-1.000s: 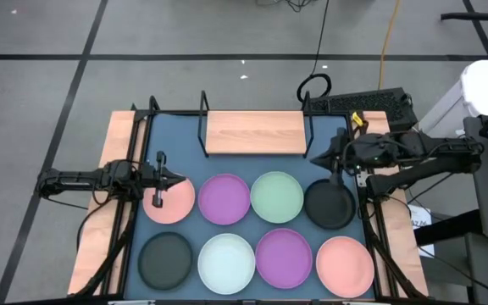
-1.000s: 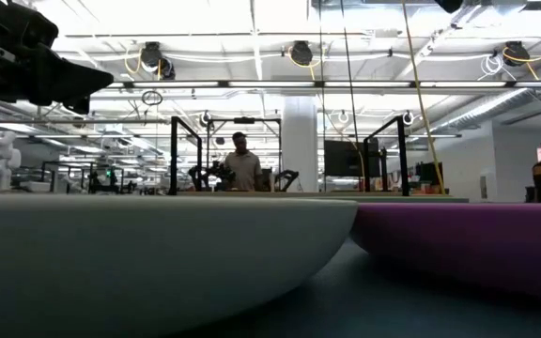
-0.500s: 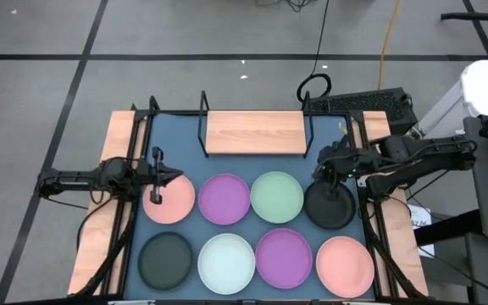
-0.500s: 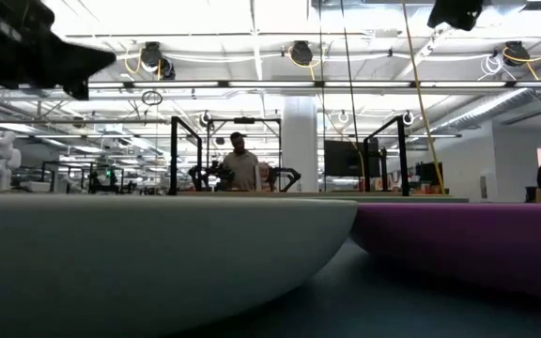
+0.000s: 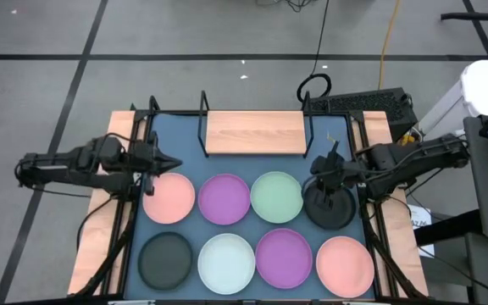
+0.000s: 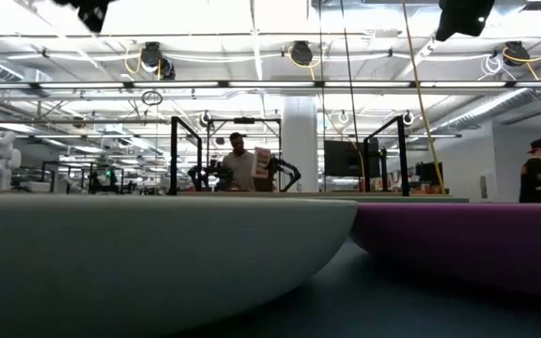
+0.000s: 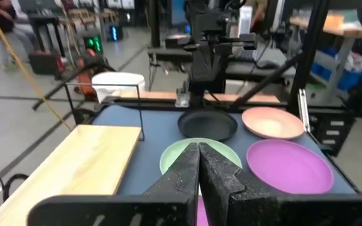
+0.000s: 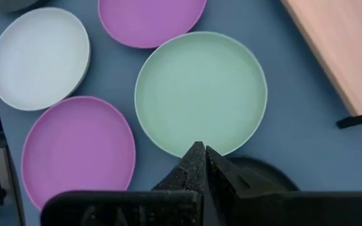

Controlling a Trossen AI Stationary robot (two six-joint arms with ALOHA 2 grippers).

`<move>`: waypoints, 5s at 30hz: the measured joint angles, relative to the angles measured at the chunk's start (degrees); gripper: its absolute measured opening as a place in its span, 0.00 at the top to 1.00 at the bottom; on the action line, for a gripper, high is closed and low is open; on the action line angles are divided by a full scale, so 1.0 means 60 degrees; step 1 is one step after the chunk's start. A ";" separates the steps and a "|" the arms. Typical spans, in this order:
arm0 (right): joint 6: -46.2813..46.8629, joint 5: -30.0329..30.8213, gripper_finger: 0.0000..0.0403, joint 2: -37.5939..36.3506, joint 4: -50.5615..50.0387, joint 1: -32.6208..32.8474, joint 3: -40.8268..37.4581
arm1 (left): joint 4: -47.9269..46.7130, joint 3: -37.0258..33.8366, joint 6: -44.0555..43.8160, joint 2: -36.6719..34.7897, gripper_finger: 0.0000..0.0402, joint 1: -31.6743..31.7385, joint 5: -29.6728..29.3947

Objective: Place and stack plates onto a shelf
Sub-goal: Put the black bowl on the shelf

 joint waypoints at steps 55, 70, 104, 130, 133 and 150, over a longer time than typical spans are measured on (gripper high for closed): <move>0.2267 -0.0442 0.57 0.1004 0.3805 0.3665 -0.5154 | 0.0931 0.2160 -0.0462 0.6264 0.97 -0.3034 0.0081; 0.2300 -0.0483 0.62 0.1007 0.5301 0.3661 -0.6223 | 0.0931 0.2160 -0.0446 0.6262 0.97 -0.3027 0.0085; 0.3767 -0.0959 1.00 0.0945 0.1523 0.3654 -0.3018 | 0.0938 0.2160 -0.0229 0.6260 0.97 -0.3027 0.0089; 0.1023 0.0845 1.00 0.2117 0.0072 0.3229 0.0437 | 0.1456 0.2160 -0.0155 0.6260 0.97 -0.3028 -0.0148; 0.0335 0.1063 1.00 0.2418 0.0037 0.3025 0.0936 | 0.1456 0.2160 -0.0133 0.6260 0.97 -0.3031 -0.0152; -0.3975 0.1579 1.00 0.3415 0.0627 0.0855 0.3005 | 0.1408 0.2160 -0.0143 0.6260 0.97 -0.3030 -0.0152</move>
